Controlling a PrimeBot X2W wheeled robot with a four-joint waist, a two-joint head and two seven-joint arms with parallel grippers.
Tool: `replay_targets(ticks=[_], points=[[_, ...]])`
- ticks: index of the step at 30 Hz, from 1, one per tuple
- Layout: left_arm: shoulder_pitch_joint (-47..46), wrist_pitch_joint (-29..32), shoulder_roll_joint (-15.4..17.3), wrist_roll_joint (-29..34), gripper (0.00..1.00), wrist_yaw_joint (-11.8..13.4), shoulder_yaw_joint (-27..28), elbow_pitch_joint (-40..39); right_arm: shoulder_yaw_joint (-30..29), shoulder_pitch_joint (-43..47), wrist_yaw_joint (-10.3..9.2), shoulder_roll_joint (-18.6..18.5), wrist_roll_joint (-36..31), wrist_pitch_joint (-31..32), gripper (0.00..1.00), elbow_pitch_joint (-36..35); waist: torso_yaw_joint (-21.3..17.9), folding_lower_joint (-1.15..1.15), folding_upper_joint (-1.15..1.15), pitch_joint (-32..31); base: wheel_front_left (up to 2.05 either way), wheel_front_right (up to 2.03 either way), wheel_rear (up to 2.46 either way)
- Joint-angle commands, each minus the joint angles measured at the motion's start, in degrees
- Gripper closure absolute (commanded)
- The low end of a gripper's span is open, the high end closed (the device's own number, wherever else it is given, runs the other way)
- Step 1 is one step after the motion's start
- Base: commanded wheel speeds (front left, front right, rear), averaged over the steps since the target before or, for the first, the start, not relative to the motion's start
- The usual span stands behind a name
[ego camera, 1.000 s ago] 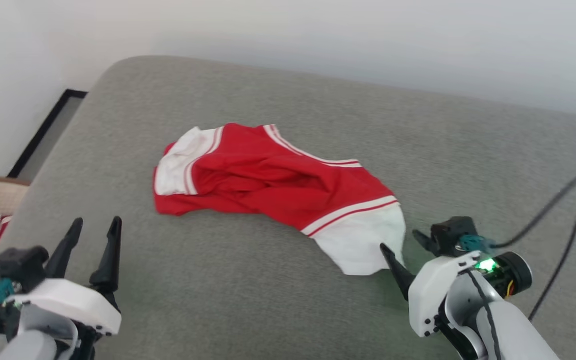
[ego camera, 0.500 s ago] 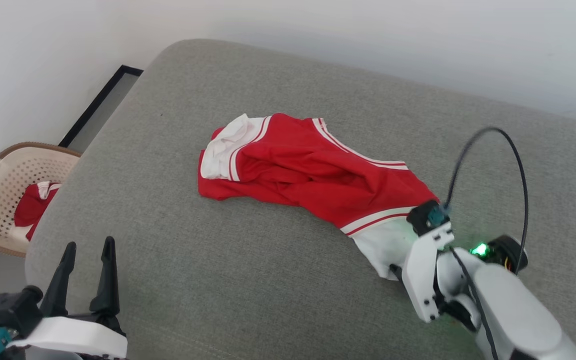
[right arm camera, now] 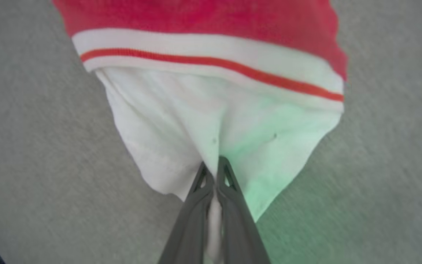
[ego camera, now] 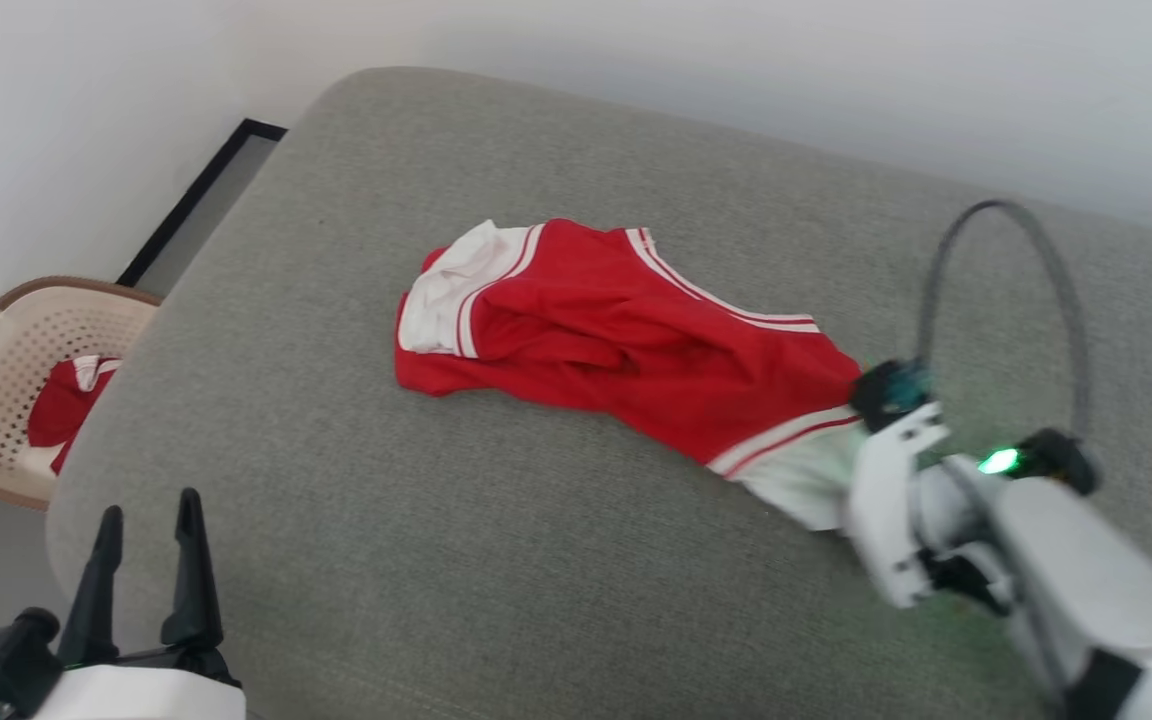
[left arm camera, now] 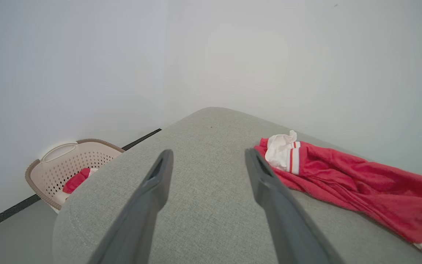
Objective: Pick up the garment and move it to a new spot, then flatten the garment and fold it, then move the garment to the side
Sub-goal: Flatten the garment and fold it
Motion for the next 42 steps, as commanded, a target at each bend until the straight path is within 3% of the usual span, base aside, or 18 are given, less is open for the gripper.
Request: replay_targets(ticks=[1,8,13,18,21,22,24,25,26,35,42], points=[[0.4,-0.3,-0.3,0.0,0.00,-0.2,0.6,-0.8,-0.3,1.1,-0.32,-2.8,1.0,1.4,1.00,-1.3,-0.8,0.00,0.00,0.3,0.00,0.00,0.00],[0.7,-0.3,-0.4,-0.1,0.00,-0.2,1.0,-1.8,-6.4,3.8,-0.32,-12.9,3.5,6.2,1.00,-10.2,-2.8,0.00,0.00,1.3,0.00,0.00,0.00],[-0.4,-0.3,-0.4,-0.3,0.00,-0.2,0.6,-1.8,-13.3,7.1,-0.32,-18.9,3.1,10.0,1.00,-12.4,-3.2,0.00,0.00,2.2,0.00,0.00,0.00],[-1.0,-0.3,-0.4,-0.3,0.00,-0.2,0.6,-1.6,-17.8,9.4,-0.32,-19.6,2.8,11.4,1.00,-12.6,-3.4,0.00,0.00,3.1,0.00,0.00,0.00],[-1.3,-0.3,-0.3,-0.5,0.00,-0.2,0.3,-1.3,-19.4,10.5,-0.32,-17.7,2.2,11.5,1.00,-11.8,-3.4,0.00,0.00,3.4,0.00,0.00,0.00],[-1.4,-0.3,-0.2,-0.7,0.00,-0.2,0.1,-1.3,-20.0,10.5,-0.32,-17.0,1.9,10.9,0.91,-11.5,-3.5,0.00,0.00,3.5,0.00,0.00,0.00],[-1.6,-0.3,0.2,-1.0,0.00,-0.2,-0.3,-1.4,-20.0,10.6,-0.22,-15.4,0.9,10.0,0.58,-11.1,-3.5,0.00,0.00,3.5,0.00,0.00,0.00],[-1.8,-0.3,0.5,-0.9,0.00,-0.2,-0.4,-1.3,-20.1,10.6,-0.17,-14.7,0.8,9.5,0.05,-11.0,-3.5,0.00,0.00,3.5,0.00,0.00,0.00],[-1.9,-0.3,0.7,-1.0,0.00,-0.2,-0.4,-1.2,-20.4,10.4,-0.18,-14.0,0.4,9.2,0.00,-10.8,-3.7,0.00,0.00,3.4,0.00,0.00,0.00],[-3.2,-0.3,4.7,-1.9,0.00,-0.2,-3.5,-0.6,-22.0,10.9,-0.19,-10.2,-1.4,4.6,0.00,-15.8,-6.5,0.00,0.00,2.9,0.00,0.00,0.00],[-5.8,-0.3,10.0,-3.6,0.00,-0.2,-10.1,2.3,-25.0,12.6,-0.19,-5.4,-3.9,0.7,0.00,-22.6,-10.1,0.00,0.00,3.4,0.00,0.00,0.00]])
